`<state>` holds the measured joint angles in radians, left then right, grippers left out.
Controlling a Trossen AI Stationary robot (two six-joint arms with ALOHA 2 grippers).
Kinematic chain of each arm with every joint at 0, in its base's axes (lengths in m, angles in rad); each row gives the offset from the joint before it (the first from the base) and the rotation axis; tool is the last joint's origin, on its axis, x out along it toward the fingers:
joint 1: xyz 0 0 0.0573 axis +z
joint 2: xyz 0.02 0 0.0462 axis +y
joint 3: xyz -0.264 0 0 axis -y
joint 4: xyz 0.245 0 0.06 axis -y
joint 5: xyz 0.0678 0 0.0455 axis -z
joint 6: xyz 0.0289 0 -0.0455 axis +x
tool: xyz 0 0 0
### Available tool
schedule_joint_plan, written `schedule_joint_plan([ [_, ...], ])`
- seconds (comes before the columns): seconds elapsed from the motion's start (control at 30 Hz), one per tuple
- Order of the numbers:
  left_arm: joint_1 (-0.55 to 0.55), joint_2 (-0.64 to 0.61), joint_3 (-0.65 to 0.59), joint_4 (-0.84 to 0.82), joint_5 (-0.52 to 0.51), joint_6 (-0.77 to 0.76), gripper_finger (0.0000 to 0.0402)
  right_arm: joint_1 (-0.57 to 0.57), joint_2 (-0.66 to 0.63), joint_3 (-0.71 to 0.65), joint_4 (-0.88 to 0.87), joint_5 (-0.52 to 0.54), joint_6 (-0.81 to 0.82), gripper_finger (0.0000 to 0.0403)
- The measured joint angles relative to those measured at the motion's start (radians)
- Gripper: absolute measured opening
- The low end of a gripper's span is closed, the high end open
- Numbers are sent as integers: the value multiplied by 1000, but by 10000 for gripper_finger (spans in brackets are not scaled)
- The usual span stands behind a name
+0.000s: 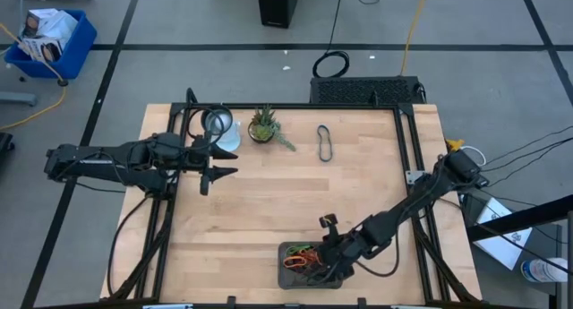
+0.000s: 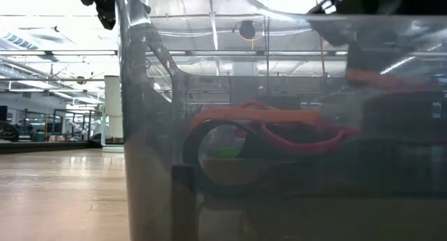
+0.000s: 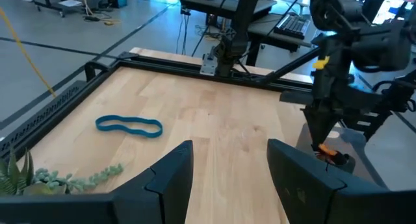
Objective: Pick and place rubber bands into bin
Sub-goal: Put the orange rubber band into the black transparent bin, then put the blue rubber band into the black transparent bin
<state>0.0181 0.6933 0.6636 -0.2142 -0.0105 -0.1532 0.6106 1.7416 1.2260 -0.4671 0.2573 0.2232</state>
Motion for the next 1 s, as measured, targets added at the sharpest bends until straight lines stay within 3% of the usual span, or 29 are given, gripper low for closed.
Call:
schedule_joint_plan([
  [0.33, 0, 0, 0, -7, 0, 0, 203, 0, 8, -50, 38, -13, 25, 26],
  [0.6, 0, 0, -1, -43, 0, -16, 202, 0, -2, -50, 69, -78, 27, 113],
  [0.77, 0, 0, -1, -45, 0, -35, 203, -18, -101, -50, 65, -68, -3, 150],
  [1.0, 0, 0, -1, -42, 8, -87, 202, -109, -336, -50, 73, 35, -86, 161],
])
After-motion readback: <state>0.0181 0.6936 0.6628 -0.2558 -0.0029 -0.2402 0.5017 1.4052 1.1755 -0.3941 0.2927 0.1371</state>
